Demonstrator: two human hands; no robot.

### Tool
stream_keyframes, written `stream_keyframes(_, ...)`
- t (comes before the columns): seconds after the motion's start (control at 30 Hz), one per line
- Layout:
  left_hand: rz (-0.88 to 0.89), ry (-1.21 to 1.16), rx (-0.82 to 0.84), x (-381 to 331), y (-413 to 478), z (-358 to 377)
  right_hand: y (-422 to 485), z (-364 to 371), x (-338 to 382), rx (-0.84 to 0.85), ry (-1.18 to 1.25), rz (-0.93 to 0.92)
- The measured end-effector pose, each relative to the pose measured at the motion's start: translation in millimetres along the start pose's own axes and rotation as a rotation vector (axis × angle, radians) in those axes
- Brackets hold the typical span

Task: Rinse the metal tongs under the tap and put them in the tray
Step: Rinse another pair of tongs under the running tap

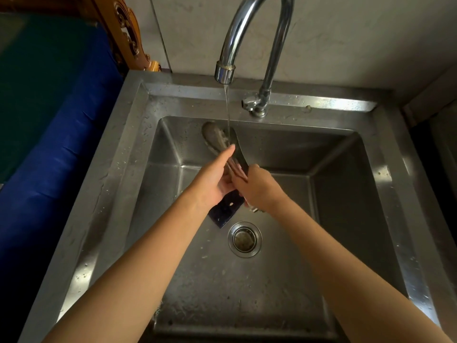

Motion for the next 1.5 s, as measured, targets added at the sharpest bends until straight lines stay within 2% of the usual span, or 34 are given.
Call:
stream_keyframes(0.07,-0.029,-0.001,-0.005,-6,0,8,-6,8,9,-0.067,-0.506,-0.078)
stream_keyframes(0.1,-0.044,-0.016,-0.007,-8,0,12,-9,13,13,-0.11,-0.658,-0.111)
stream_keyframes(0.17,-0.049,-0.059,-0.021,-9,1,17,-14,19,19,-0.169,-0.747,-0.148)
stream_keyframes(0.23,-0.025,-0.072,-0.037,-8,5,19,-18,20,19,-0.202,-0.728,-0.183)
stream_keyframes(0.3,0.004,-0.094,-0.011,-6,5,22,-26,20,17,-0.187,-0.599,-0.2)
stream_keyframes(0.4,0.04,-0.237,0.141,-4,4,25,-35,13,4,-0.181,0.028,-0.073)
stream_keyframes(0.43,0.063,-0.272,0.194,-4,3,26,-35,10,-2,-0.142,0.26,0.007)
stream_keyframes(0.5,0.099,-0.328,0.298,-3,0,27,-36,6,-10,0.037,0.645,0.1)
stream_keyframes(0.57,0.105,-0.348,0.379,-3,0,29,-36,5,-15,0.167,0.849,0.034)
stream_keyframes(0.67,0.131,-0.274,0.459,-4,-4,31,-36,7,-21,0.173,0.943,-0.053)
stream_keyframes(0.83,0.168,-0.132,0.53,-5,-8,34,-35,19,-27,0.081,0.928,-0.147)
stream_keyframes(1.07,0.215,0.043,0.316,-27,-4,33,-11,13,-35,0.053,0.75,-0.213)
stream_keyframes(1.23,0.351,0.27,0.199,-45,-7,32,9,17,-39,0.093,0.764,-0.253)
stream_keyframes(1.33,0.409,0.282,0.201,-55,-11,27,18,22,-38,0.073,0.898,-0.257)
stream_keyframes(1.5,0.473,0.154,0.131,-79,-19,22,37,33,-24,-0.07,1.399,-0.219)
Point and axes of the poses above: each hand's wrist, its own y-axis towards the middle knuckle, its own z-axis out of the palm, x = y × z, the point moved 2 cm from there along y, towards the middle knuckle, and after that the axes turned 13 degrees about -z, right-handed, at the moved point
